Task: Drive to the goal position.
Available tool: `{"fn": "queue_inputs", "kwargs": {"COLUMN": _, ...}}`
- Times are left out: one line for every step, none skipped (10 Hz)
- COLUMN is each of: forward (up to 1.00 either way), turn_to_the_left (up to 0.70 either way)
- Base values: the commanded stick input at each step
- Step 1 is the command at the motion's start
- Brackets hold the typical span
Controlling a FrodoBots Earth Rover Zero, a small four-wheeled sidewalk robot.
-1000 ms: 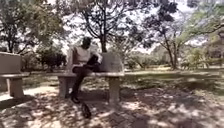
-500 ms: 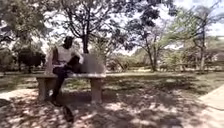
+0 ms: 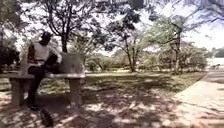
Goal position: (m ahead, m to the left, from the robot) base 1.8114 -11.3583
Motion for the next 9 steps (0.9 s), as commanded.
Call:
{"fn": "queue_inputs", "kwargs": {"forward": 0.00, "turn_to_the_left": -0.50}}
{"fn": "queue_inputs", "kwargs": {"forward": 0.00, "turn_to_the_left": -0.50}}
{"fn": "queue_inputs", "kwargs": {"forward": 0.00, "turn_to_the_left": -0.50}}
{"fn": "queue_inputs", "kwargs": {"forward": 0.00, "turn_to_the_left": -0.50}}
{"fn": "queue_inputs", "kwargs": {"forward": 0.00, "turn_to_the_left": -0.50}}
{"fn": "queue_inputs", "kwargs": {"forward": 0.00, "turn_to_the_left": -0.50}}
{"fn": "queue_inputs", "kwargs": {"forward": 0.00, "turn_to_the_left": -0.50}}
{"fn": "queue_inputs", "kwargs": {"forward": 0.00, "turn_to_the_left": -0.50}}
{"fn": "queue_inputs", "kwargs": {"forward": 0.00, "turn_to_the_left": -0.50}}
